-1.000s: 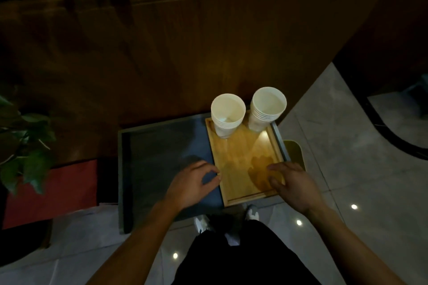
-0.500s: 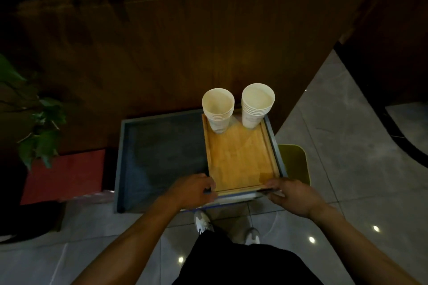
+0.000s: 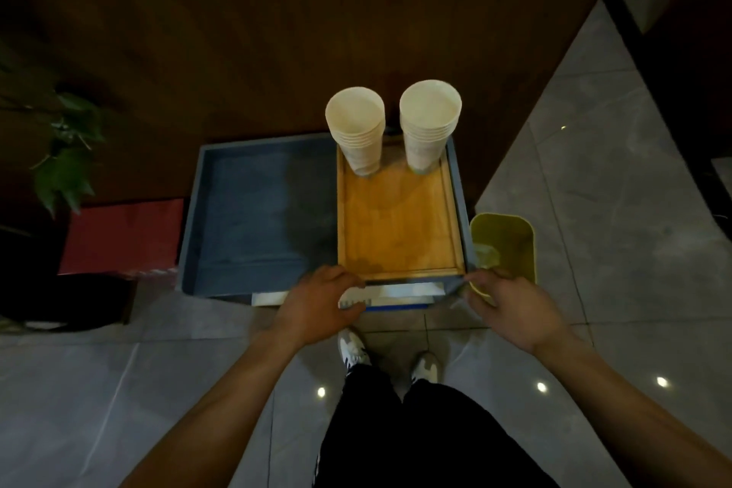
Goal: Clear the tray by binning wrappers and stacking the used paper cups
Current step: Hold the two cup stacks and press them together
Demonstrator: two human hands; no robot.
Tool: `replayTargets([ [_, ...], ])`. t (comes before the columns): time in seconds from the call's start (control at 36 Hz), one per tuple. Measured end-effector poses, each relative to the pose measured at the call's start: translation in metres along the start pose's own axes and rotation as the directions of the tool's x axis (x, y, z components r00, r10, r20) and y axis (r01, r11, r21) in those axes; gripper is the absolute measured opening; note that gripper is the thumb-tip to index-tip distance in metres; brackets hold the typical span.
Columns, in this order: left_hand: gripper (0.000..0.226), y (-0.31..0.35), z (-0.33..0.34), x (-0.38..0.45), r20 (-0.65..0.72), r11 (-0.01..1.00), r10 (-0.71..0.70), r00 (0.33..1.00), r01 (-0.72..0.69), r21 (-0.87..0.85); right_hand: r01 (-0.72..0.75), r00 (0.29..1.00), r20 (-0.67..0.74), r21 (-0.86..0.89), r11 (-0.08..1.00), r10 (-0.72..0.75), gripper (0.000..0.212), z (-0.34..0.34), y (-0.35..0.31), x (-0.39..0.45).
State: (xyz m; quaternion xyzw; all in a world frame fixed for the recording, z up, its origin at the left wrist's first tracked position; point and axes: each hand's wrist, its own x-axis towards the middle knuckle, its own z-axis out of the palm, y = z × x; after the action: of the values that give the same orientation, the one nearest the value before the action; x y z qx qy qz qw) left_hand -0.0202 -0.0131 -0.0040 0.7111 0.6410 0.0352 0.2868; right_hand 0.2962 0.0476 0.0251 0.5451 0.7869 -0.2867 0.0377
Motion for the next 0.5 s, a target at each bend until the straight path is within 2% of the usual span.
replayTargets([
  [0.17,0.034,0.004,0.013,-0.001,-0.272,0.992,0.094,0.958,-0.113,-0.058,0.021,0.989,-0.148,0.022,1.000,-0.017,0.030,0.018,-0.002,0.005],
  [0.31,0.040,0.000,0.015,0.010,-0.343,0.985,0.120,0.931,-0.155,-0.075,0.072,0.936,-0.344,-0.023,0.997,-0.076,0.033,0.033,-0.002,0.021],
  [0.5,0.047,-0.010,0.010,0.040,-0.490,0.981,0.133,0.861,-0.185,-0.057,0.112,0.899,-0.429,0.035,0.993,-0.086,0.044,0.033,-0.006,0.057],
])
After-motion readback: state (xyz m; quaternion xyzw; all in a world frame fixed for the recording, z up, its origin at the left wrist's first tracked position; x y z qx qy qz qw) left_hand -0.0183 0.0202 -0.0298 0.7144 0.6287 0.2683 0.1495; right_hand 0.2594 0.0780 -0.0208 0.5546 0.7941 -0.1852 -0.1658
